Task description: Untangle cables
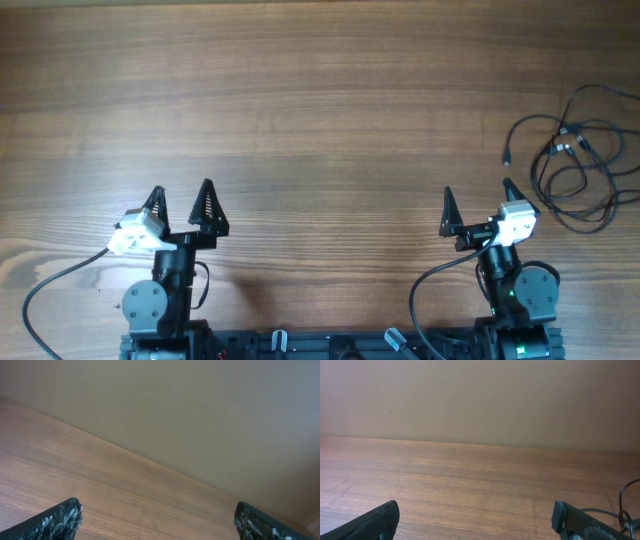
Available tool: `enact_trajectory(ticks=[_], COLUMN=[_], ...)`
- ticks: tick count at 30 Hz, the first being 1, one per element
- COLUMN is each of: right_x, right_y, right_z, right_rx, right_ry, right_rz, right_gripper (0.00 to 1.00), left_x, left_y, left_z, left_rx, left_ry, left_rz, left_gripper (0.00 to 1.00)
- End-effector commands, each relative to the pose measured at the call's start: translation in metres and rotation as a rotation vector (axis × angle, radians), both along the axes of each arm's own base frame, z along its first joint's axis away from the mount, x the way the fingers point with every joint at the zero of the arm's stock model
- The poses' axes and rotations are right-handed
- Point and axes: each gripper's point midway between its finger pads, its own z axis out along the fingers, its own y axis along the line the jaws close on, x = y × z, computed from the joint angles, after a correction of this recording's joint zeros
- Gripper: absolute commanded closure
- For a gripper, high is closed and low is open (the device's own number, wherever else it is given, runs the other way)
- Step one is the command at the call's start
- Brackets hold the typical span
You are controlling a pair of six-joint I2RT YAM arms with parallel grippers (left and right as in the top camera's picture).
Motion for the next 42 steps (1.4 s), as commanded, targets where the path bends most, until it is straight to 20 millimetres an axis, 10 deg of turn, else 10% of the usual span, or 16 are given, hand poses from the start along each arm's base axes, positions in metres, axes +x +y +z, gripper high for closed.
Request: enact_trajectory(ticks=[1,10,20,42], right_x=[0.000,0.000,0.000,0.000], right_y=[0.000,0.000,0.000,0.000], right_z=[0.002,0.002,0.002,0.002], right_rx=[-0.016,-0.017,-0.017,-0.017], right_ry=[-0.011,-0.011,-0.012,-0.011], right_rz=[0.005,0.005,0.005,0.005], right_gripper=[0.00,0.00,0.00,0.00], left_x=[0.002,0.001,0.002,-0.004], left_y=[-0.007,-0.010,-0.018,-0.050], left_z=[-0.005,0.004,-0.046,-0.044], left_rx=[0.103,0.353,0.414,0.470], left_ry=[-0.049,-0.098,0.090,0.043], left_rz=[-0.040,-0.025,-0.112,-0.265], left_gripper=[0.00,0.00,0.00,0.00])
